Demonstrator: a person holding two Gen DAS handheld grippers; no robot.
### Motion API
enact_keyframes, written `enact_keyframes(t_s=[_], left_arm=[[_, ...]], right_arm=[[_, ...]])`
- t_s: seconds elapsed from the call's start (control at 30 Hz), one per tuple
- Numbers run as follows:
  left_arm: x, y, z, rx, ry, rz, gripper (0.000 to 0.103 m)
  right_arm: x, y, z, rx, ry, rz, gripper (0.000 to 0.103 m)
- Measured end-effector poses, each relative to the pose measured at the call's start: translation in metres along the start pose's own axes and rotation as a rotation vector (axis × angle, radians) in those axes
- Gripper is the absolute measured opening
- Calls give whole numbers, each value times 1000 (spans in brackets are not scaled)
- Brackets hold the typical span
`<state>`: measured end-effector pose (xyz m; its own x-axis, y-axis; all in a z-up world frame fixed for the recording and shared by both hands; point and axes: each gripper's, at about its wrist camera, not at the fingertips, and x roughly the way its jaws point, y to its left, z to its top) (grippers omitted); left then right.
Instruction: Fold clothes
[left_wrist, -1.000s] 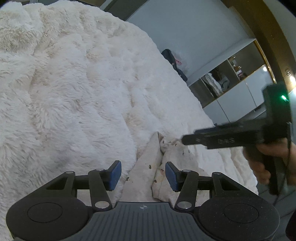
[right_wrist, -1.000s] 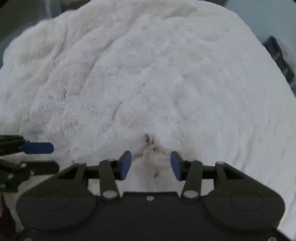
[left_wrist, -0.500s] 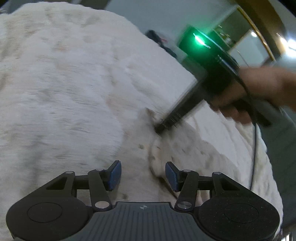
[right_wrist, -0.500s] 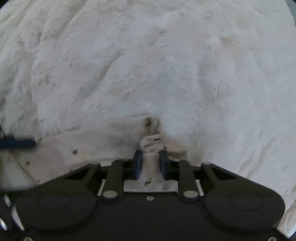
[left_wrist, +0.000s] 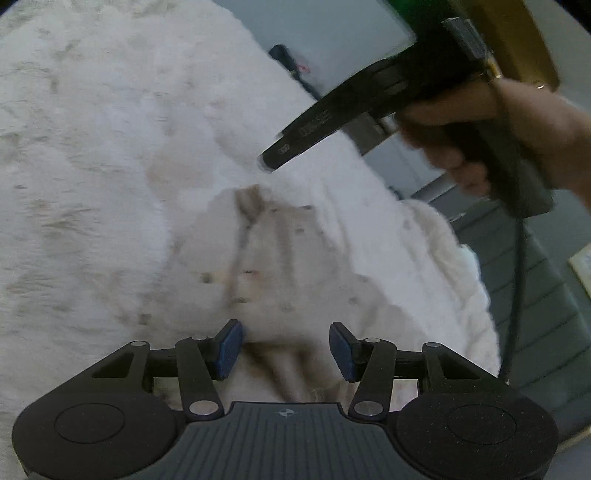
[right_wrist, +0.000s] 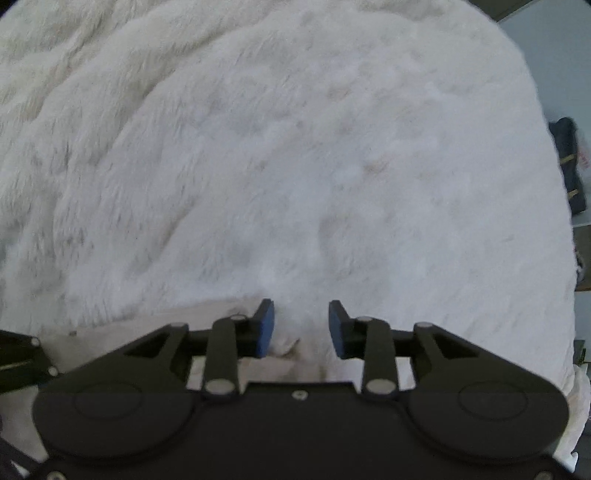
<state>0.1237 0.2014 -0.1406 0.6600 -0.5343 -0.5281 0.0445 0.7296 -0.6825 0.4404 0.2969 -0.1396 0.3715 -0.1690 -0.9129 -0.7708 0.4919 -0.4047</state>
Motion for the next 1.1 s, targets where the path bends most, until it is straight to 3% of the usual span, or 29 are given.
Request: enact_keyframes(t_s=[0.17, 0.2, 0.27, 0.4, 0.57, 0.6, 0.7, 0.73, 0.9, 1.03, 1.1], left_arm=[[18, -10, -3, -16, 43, 50, 19], [22, -8, -4, -35, 50, 48, 6], [25, -10, -4, -40, 47, 40, 5], [15, -15, 0, -24, 19, 29, 4], [10, -6, -2, -19, 49, 83, 4], [11, -3, -2, -24, 56, 92, 4], [9, 4, -2, -45, 65, 104, 5], [5, 5, -1, -51, 55, 102, 6], [-25, 11, 6, -68, -26, 112, 12], [-55, 25, 3, -68, -103, 162, 23], [-58, 33, 3, -99, -112, 158, 31]], right_arm=[[32, 2, -5, 53, 83, 43, 37], [39, 2, -6, 62, 103, 49, 36], [46, -2, -9, 75, 129, 53, 4], [28, -23, -13, 84, 64, 43, 2], [9, -49, -8, 117, -41, -78, 3], [11, -51, -9, 123, -50, -93, 5], [19, -51, -16, 157, -71, -122, 35], [19, -50, -16, 171, -81, -134, 50], [7, -52, -17, 253, -149, -167, 54], [2, -48, -25, 265, -192, -215, 67], [3, -55, -25, 310, -175, -138, 67]])
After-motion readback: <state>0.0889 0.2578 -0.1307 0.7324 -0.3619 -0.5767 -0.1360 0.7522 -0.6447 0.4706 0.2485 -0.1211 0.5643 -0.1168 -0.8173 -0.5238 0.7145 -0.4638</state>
